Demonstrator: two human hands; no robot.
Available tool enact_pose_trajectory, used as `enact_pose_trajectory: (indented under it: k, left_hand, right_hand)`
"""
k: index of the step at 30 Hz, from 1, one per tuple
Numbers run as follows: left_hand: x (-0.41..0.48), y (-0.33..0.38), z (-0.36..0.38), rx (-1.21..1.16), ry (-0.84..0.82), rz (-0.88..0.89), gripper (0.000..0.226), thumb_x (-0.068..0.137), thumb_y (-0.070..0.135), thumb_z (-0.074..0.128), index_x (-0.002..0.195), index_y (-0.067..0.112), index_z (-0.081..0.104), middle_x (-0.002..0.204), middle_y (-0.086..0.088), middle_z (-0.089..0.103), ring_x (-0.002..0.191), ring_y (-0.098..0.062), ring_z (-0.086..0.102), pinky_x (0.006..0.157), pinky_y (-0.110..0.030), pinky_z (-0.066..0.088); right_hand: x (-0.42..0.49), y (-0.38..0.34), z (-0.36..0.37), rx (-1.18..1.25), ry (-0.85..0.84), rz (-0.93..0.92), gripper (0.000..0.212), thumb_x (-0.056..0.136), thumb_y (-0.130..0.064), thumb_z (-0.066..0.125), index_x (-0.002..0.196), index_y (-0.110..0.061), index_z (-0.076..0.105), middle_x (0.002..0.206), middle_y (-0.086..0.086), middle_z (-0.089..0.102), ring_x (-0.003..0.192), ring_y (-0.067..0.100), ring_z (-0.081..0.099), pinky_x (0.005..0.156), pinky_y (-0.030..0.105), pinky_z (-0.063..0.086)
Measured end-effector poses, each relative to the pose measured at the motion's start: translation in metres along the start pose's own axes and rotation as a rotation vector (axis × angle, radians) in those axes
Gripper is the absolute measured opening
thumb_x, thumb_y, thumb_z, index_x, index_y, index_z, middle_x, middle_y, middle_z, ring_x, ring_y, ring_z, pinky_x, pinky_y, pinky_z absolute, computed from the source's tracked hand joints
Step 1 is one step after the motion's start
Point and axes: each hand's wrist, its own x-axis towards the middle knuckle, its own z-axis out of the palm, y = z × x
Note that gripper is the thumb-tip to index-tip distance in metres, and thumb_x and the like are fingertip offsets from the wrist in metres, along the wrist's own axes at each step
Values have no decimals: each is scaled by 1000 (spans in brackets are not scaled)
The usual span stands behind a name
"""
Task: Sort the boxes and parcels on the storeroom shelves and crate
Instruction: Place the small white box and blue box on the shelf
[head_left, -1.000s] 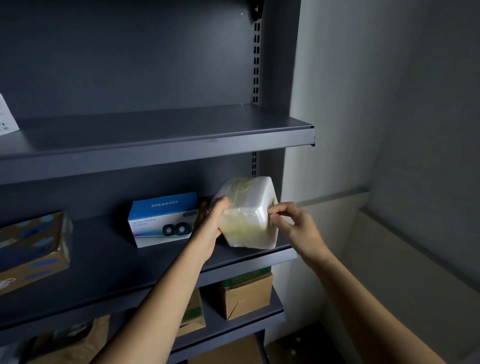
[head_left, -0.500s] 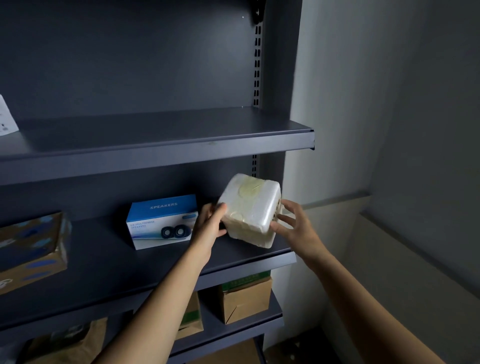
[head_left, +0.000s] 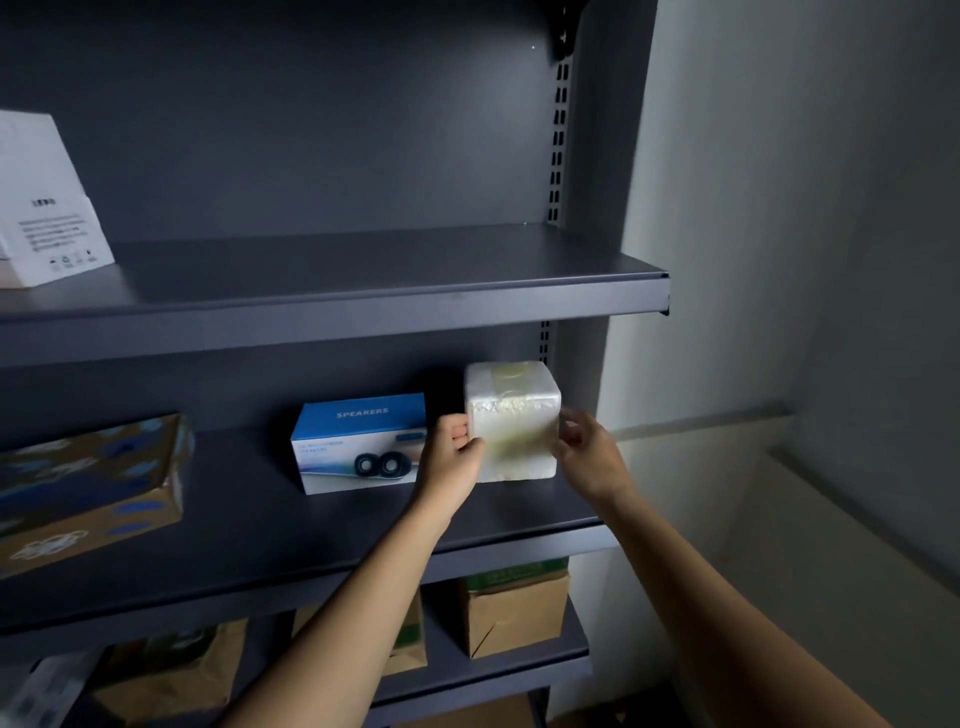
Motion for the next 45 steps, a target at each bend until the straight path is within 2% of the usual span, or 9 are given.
enact_pose_trajectory:
  k: [9, 12, 19, 26, 30, 35, 41, 43, 45]
  left_hand:
    - [5, 5, 3, 9, -75, -40, 44, 96, 5, 47, 138, 13, 43, 131, -2, 51, 111, -12, 50, 105, -38, 43]
    - [6, 1, -5, 35, -21, -36, 42, 95, 4, 47, 135, 14, 47, 131, -5, 53, 109, -12, 50, 104, -40, 44]
    - [17, -15, -52, 79, 112, -5, 38, 92, 3, 46, 127, 15, 53, 119, -3, 56, 106, -21, 56, 97, -42, 49]
    - [44, -33, -108, 118, 290, 49, 33, 88, -3, 48, 117, 6, 60, 119, -11, 60, 103, -26, 59, 93, -28, 44]
    - [56, -53, -139, 197, 503, 40, 33, 82, 1, 56, 114, 4, 62, 119, -21, 53, 111, -37, 50, 101, -41, 38]
    - [65, -69, -154, 41, 275, -65, 32, 87, 14, 56, 118, 6, 58, 111, -12, 65, 102, -29, 62, 82, -30, 48]
    - [56, -74, -169, -76, 135, 68, 22, 87, 19, 68, 103, 30, 59, 100, 9, 66, 92, -6, 62, 80, -20, 46]
    - [55, -77, -173, -93, 120, 78, 24, 85, 18, 72, 101, 30, 58, 94, 16, 65, 87, 0, 61, 73, -10, 44]
    - [54, -80, -177, -107, 136, 60, 20, 84, 22, 73, 100, 24, 60, 93, 13, 66, 84, -3, 62, 65, -7, 44]
  right_hand:
    - [3, 6, 12, 36, -63, -46, 59, 93, -5, 54, 146, -18, 34, 125, 1, 51, 108, 16, 56, 85, 26, 46]
    - [-4, 5, 24, 33, 6, -106, 50, 92, -4, 54, 140, -17, 44, 124, 5, 55, 97, 14, 59, 84, 30, 50]
    - [-7, -16, 65, -15, -62, -167, 36, 91, 2, 52, 127, -6, 55, 112, 8, 64, 98, 18, 61, 72, 2, 38]
    - [0, -35, 111, -71, -119, -112, 45, 90, 3, 52, 135, 0, 50, 127, 14, 62, 117, 26, 60, 99, 24, 43]
    - [2, -40, 135, -53, -80, -42, 45, 92, -5, 56, 136, -1, 48, 128, 16, 62, 120, 30, 58, 105, 40, 44]
    - [0, -43, 154, -60, -101, 2, 42, 85, -27, 68, 122, -12, 57, 110, -1, 69, 102, 18, 65, 97, 35, 49]
    - [3, -44, 154, -86, -6, -4, 30, 72, -31, 63, 95, -14, 68, 91, 11, 71, 83, 25, 69, 80, 38, 56]
    - [-5, -53, 153, -10, 23, -18, 2, 80, -18, 64, 82, -18, 65, 83, 7, 70, 77, 24, 67, 72, 33, 56]
    - [-13, -61, 154, 91, 47, -13, 17, 89, -10, 62, 79, -21, 57, 78, 0, 66, 74, 18, 62, 67, 26, 51]
